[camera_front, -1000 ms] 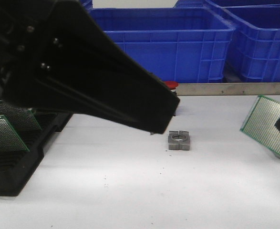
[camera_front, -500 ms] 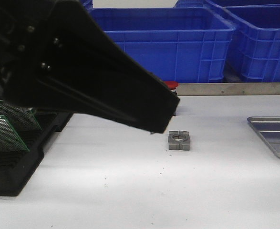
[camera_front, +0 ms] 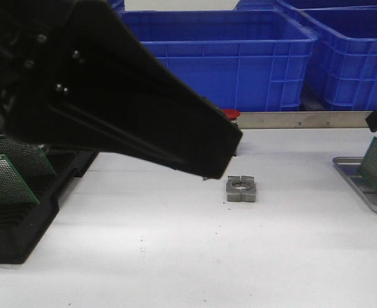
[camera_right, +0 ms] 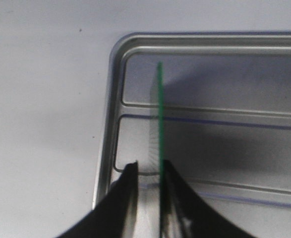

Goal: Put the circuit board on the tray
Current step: 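Lower the board into the steel tray and open the right gripper, then grasp a second green circuit board in the rack with the left gripper and lift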

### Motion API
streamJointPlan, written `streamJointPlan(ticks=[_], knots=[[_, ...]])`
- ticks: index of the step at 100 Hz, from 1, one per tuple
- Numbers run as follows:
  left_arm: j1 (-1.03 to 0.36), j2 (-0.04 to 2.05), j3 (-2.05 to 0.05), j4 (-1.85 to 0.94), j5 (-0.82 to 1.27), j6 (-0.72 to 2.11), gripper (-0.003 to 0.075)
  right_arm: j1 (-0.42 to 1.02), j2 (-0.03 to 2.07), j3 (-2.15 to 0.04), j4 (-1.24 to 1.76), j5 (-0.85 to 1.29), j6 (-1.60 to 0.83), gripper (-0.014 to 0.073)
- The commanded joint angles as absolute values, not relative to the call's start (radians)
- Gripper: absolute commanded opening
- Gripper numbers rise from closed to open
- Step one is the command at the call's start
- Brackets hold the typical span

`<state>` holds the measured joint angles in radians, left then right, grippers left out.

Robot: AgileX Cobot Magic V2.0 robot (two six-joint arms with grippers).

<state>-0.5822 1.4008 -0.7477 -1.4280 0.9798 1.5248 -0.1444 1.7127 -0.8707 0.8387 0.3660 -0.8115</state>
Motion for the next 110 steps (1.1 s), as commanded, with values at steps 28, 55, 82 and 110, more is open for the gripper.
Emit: streamJointPlan(ticks=[28,55,82,110], knots=[[-0.549,1.364,-0.776,-1.477,1.011,1.525,0.0464,-0.152,1.628,-0.901,0.805,0.187,-0.819,0.0641],[-0.343,1.267,-0.777,-1.195,0.943,1.525,0.0464,-0.152,1.551,-0.901,0.769,0.2,-0.819,0.0641],[-0.219,1.196,-0.777,-0.787,0.74,1.525,0.0464,-0.152,1.546,-0.901,0.769,0.273,-0.819,0.0641],[-0.219,1.237,-0.777,-0.605,0.511,1.522,0.0464,-0.152,1.546,-0.901,0.769,0.28,-0.819,0.0641]])
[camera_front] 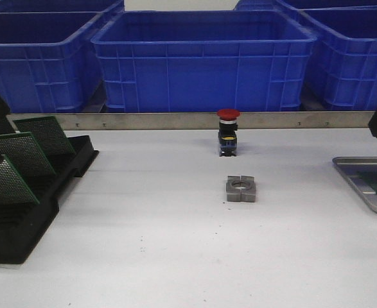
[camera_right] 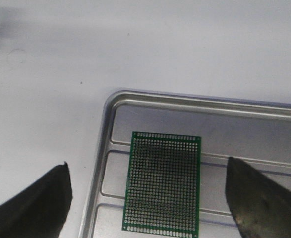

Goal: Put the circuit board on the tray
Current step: 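Grasp a second green circuit board in the rack with the left gripper and lift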

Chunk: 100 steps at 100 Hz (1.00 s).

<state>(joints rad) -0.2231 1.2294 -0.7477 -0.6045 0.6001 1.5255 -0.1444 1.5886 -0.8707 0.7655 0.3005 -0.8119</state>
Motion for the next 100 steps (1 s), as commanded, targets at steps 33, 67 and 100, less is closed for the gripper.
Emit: streamJointPlan(ticks=[33,67,100], knots=[[-0.219,1.443,-0.777,-0.503,0.454,1.522,0.0461,-0.152,1.546,-0.901,0.769,0.281,-0.819,0.0641],[-0.219,1.467,-0.777,-0.506,0.449,1.522,-0.0015,-0.152,1.546,-0.901,0.769,0.292,-0.819,0.0641],[-0.223,1.336,-0.777,-0.522,0.502,1.522,-0.0017,-0.149,1.503,-0.902,0.769,0.347,-0.857,0.0641]])
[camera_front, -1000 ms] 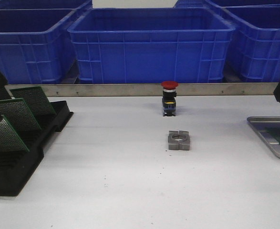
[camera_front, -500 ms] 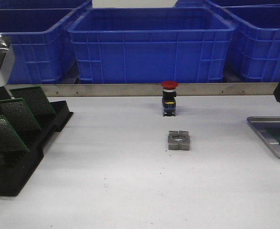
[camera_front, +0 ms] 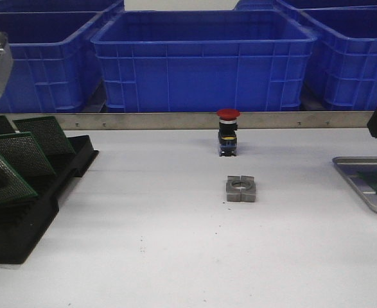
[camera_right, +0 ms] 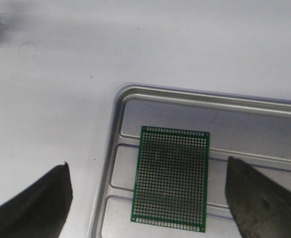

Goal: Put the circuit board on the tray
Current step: 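Grasp a second green circuit board in the rack with the left gripper and lift, then grasp the second board with the right gripper next to the left gripper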

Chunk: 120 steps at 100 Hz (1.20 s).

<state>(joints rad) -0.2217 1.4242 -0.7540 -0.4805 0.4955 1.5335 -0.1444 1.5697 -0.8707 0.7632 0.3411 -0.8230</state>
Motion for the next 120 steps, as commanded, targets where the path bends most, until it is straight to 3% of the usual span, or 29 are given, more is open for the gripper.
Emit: streamJointPlan(ticks=[1,29,61,73,92,120], knots=[[-0.223,1.331,-0.777,-0.524,0.504,1.522,-0.0017,-0.149,1.498,-0.902,0.769,0.352,-0.86,0.0641],[-0.223,1.225,-0.777,-0.889,0.647,1.526,-0.0017,-0.125,1.39,-0.902,0.769,0.629,-1.047,0.0641],[-0.223,1.274,-0.777,-1.346,0.96,1.581,-0.0017,0.084,1.368,-0.902,0.875,0.912,-1.294,0.0641],[-0.248,1.301,-0.777,-1.409,1.062,1.635,-0.0017,0.148,1.368,-0.902,0.962,0.982,-1.348,0.0641],[-0.351,1.336,-0.777,-1.451,1.061,1.639,-0.0017,0.247,1.368,-0.902,1.073,1.042,-1.493,0.0641],[-0.458,1.359,-0.777,-1.557,1.061,1.716,-0.0017,0.331,1.368,-0.902,1.152,1.067,-1.509,0.0641]])
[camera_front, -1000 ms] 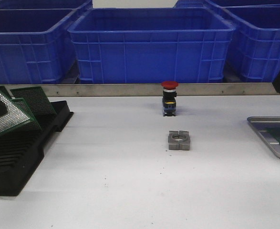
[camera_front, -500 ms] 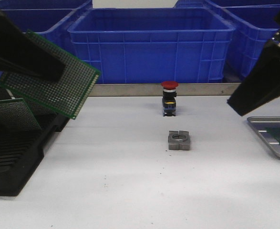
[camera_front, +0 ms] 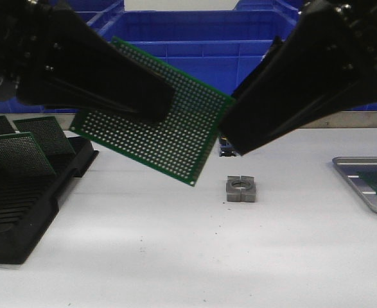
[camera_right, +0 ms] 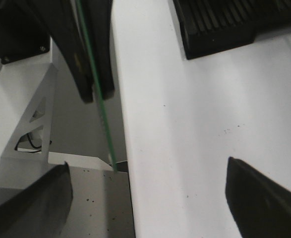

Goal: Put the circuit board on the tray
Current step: 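Grasp the second board with the right gripper next to the left gripper, then release with the left gripper and carry the board to the tray with the right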

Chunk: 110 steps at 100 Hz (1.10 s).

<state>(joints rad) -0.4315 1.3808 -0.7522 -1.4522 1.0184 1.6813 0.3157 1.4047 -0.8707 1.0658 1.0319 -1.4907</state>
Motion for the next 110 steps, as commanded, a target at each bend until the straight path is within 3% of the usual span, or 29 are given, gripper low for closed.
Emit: streamJointPlan(ticks=[1,12,21,46,69,77,86,94,100,110], knots=[[-0.461,1.359,-0.777,-1.562,1.061,1.718,-0.0017,0.335,1.368,-0.902,1.157,1.069,-1.509,0.0641],[-0.465,1.359,-0.777,-1.584,1.061,1.729,-0.0017,0.343,1.371,-0.902,1.194,1.083,-1.509,0.0613],[-0.465,1.359,-0.777,-1.588,1.058,1.73,-0.0017,0.343,1.372,-0.902,1.218,1.102,-1.509,0.0513],[-0.465,1.359,-0.777,-1.595,1.058,1.73,-0.0017,0.343,1.372,-0.902,1.227,1.145,-1.508,-0.0071],[-0.465,1.359,-0.777,-1.627,1.066,1.735,0.0008,0.343,1.372,-0.902,1.227,1.138,-1.508,-0.0067],[-0.465,1.359,-0.777,-1.627,1.074,1.735,0.0124,0.343,1.372,-0.902,1.227,1.14,-1.508,-0.0067],[-0.465,1.359,-0.777,-1.634,1.075,1.735,0.0347,0.343,1.372,-0.902,1.218,1.151,-1.503,-0.0067],[-0.465,1.359,-0.777,-1.645,1.075,1.735,0.049,0.342,1.372,-0.902,1.19,1.173,-1.469,-0.0067],[-0.465,1.359,-0.777,-1.65,1.068,1.735,0.054,0.342,1.372,-0.902,1.14,1.178,-1.426,-0.0067],[-0.465,1.359,-0.777,-1.65,1.066,1.735,0.0535,0.342,1.372,-0.902,1.022,1.167,-1.336,-0.0067]])
